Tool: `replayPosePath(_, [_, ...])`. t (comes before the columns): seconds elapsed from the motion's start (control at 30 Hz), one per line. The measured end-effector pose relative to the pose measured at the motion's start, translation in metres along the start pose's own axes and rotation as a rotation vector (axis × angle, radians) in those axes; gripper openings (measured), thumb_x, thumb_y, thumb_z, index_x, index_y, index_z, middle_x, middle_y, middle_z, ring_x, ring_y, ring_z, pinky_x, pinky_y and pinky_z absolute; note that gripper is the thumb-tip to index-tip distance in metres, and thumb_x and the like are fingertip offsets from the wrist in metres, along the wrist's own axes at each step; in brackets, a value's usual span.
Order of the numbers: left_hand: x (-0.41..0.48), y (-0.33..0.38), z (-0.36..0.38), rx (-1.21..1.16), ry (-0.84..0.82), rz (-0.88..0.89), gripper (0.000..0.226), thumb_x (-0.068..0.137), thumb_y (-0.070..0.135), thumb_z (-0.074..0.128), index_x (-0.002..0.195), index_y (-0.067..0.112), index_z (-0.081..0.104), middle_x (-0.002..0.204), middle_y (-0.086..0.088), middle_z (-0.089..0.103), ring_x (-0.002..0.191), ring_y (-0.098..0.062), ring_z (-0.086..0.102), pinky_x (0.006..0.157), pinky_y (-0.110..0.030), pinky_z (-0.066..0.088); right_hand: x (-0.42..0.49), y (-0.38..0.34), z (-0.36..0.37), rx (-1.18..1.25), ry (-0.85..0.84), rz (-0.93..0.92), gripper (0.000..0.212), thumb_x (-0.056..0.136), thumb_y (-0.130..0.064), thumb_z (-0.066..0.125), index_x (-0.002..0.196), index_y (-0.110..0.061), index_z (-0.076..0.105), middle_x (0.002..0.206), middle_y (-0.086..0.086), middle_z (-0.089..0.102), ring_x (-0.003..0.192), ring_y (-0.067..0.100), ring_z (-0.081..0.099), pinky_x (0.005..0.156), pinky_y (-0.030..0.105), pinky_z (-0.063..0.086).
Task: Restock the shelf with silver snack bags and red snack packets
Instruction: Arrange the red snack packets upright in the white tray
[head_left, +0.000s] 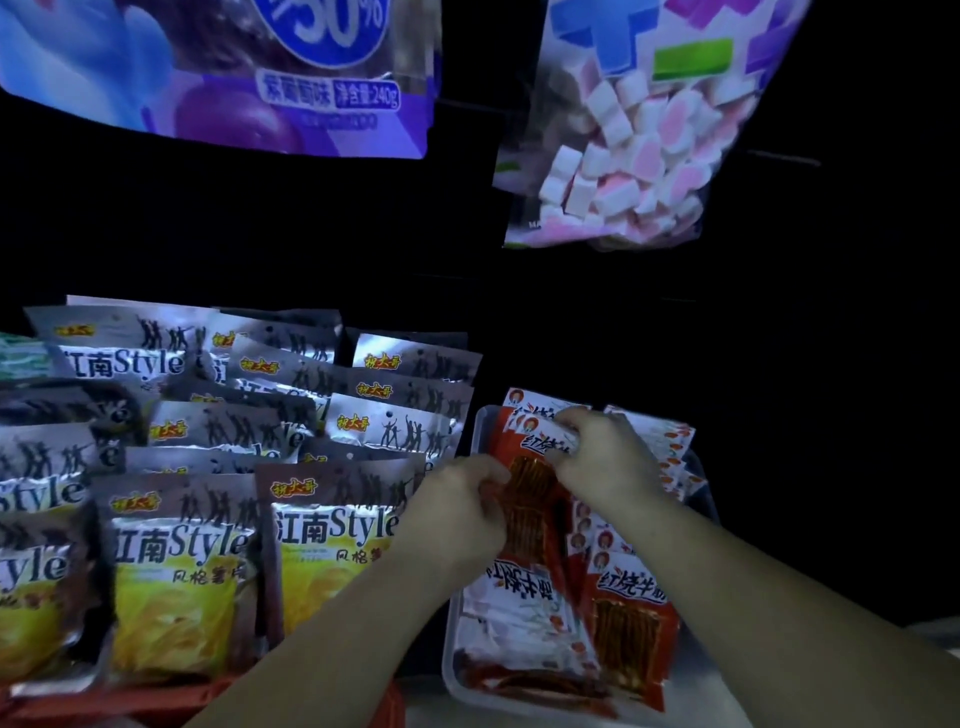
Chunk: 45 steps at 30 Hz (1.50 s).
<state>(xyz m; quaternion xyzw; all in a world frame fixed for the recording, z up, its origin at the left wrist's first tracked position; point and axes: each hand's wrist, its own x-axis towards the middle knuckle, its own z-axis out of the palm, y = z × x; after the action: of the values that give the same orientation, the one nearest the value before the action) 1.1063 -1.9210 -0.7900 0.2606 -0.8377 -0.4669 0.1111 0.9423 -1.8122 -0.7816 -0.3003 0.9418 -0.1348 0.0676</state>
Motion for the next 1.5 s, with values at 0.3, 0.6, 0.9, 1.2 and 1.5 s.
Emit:
replayPosePath(0.3, [-0.001,-0.021,0.014,-0.172,0.022,-0.026,0.033,0.094,0.01,0.052,0.118,0.026,0.069,0.097,0.005,0.07,0.07,-0.005,0.06,0.063,-0.016,0.045,0.021,0.026,0.03,-0.139,0.317,-0.221,0.011,0.085,-0.024,0.082,0.082,-0.024,0.071,0.082,-0.004,0.067,0.089,0.027,0.059,0.08,0.036,0.036])
replayPosePath(0.6, [-0.009,-0.009,0.001,-0.243,0.119,0.025,0.027,0.092,0.025,0.057,0.112,0.04,0.066,0.108,0.009,0.07,0.093,-0.013,0.071,0.075,-0.042,0.062,0.009,0.007,-0.029,0.129,0.194,-0.369,0.01,0.097,-0.024,0.07,0.102,-0.029,0.075,0.101,-0.01,0.069,0.095,0.019,0.064,0.085,0.046,0.055])
replayPosePath(0.9, [-0.026,0.04,-0.051,-0.418,-0.025,0.081,0.024,0.093,0.001,0.068,0.096,0.021,0.054,0.085,0.007,0.068,0.077,-0.016,0.064,0.071,-0.042,0.058,-0.056,-0.05,-0.133,0.562,-0.192,-0.314,0.014,0.094,-0.03,0.072,0.106,-0.022,0.073,0.099,0.011,0.072,0.093,0.028,0.069,0.081,0.045,0.059])
replayPosePath(1.2, [-0.058,0.061,-0.061,-0.687,0.065,0.008,0.062,0.1,0.004,0.062,0.149,0.036,0.044,0.095,-0.005,0.074,0.099,-0.02,0.071,0.089,-0.041,0.06,-0.124,-0.064,-0.126,0.837,-0.036,0.159,0.072,0.094,-0.016,0.073,0.154,-0.038,0.038,0.127,0.002,0.066,0.113,0.02,0.067,0.095,0.042,0.059])
replayPosePath(1.5, [-0.085,0.079,-0.055,-0.72,-0.061,0.05,0.081,0.092,0.011,0.075,0.144,0.058,0.035,0.129,0.011,0.067,0.117,-0.014,0.067,0.093,-0.038,0.06,-0.153,-0.073,-0.133,0.844,0.203,0.074,0.066,0.096,-0.007,0.069,0.146,-0.043,0.047,0.092,0.003,0.073,0.08,0.026,0.071,0.068,0.051,0.06])
